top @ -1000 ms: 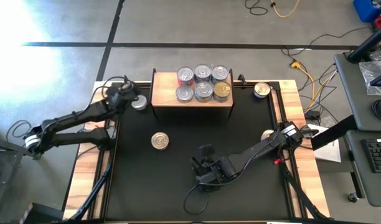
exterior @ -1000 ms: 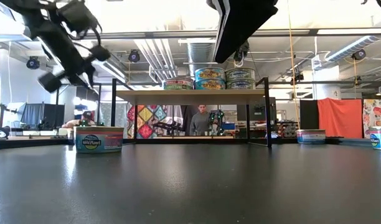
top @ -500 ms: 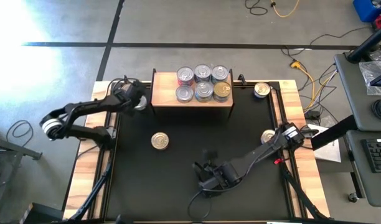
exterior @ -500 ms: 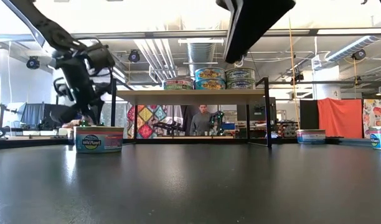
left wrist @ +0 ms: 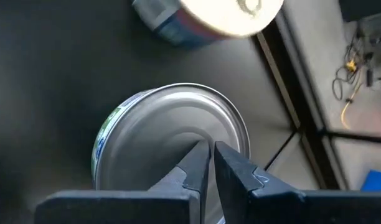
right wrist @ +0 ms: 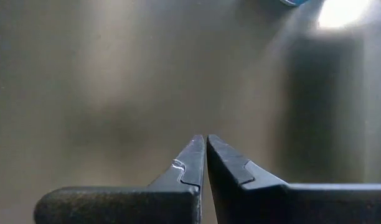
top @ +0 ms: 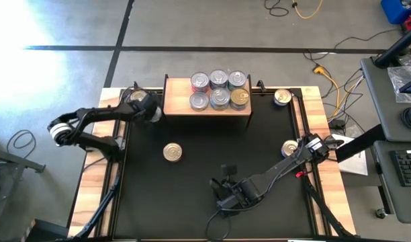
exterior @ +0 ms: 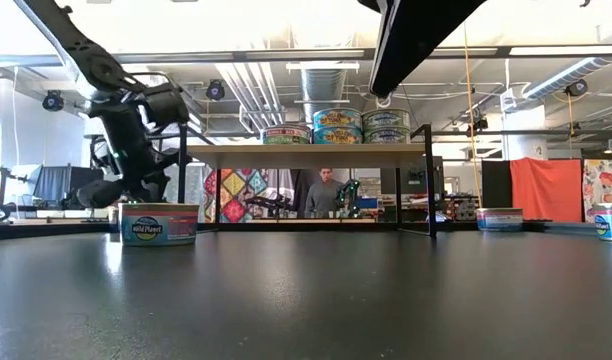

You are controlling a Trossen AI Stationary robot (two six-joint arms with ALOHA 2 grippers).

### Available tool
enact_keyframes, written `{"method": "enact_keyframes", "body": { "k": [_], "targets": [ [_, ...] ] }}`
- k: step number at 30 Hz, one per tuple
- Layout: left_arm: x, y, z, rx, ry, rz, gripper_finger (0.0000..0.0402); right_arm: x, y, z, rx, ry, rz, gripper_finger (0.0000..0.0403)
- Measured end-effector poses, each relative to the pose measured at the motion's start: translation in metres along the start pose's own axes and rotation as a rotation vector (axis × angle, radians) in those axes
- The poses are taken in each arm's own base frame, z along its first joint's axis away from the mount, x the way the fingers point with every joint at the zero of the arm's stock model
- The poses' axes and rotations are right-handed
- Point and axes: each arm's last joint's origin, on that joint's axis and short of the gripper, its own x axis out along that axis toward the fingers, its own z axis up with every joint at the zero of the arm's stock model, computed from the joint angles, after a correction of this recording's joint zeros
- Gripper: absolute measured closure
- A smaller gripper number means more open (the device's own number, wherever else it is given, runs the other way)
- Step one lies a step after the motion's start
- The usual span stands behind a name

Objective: Stack canned seafood by type on shelf
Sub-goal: Stack the white green tuna can on top of the white green tuna can on the shelf

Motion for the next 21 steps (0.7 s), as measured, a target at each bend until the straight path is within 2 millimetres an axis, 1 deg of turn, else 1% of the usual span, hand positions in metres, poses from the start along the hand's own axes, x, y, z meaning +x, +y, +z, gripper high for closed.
{"method": "enact_keyframes", "body": {
  "k": [3,7,11,17,21],
  "targets": [
    [-0.008,0.016,-0.008,-0.007,0.015,-0.010,0.0386,-0.001,0.003,-0.001,0.003,0.003,0.022,0.0390],
    [-0.023,0.041,-0.021,-0.042,0.049,-0.059,0.0386,-0.004,0.009,-0.002,0.044,-0.003,0.032,0.0390],
    [-0.038,0.066,-0.033,-0.073,0.094,-0.119,0.0386,-0.009,0.019,-0.006,0.078,-0.013,0.044,0.0390],
    [-0.053,0.097,-0.048,-0.078,0.141,-0.202,0.0386,-0.021,0.043,-0.016,0.145,-0.020,0.090,0.0390],
    [-0.061,0.116,-0.060,0.013,0.172,-0.250,0.0386,-0.031,0.060,-0.024,0.186,-0.027,0.112,0.0390]
  ]
}}
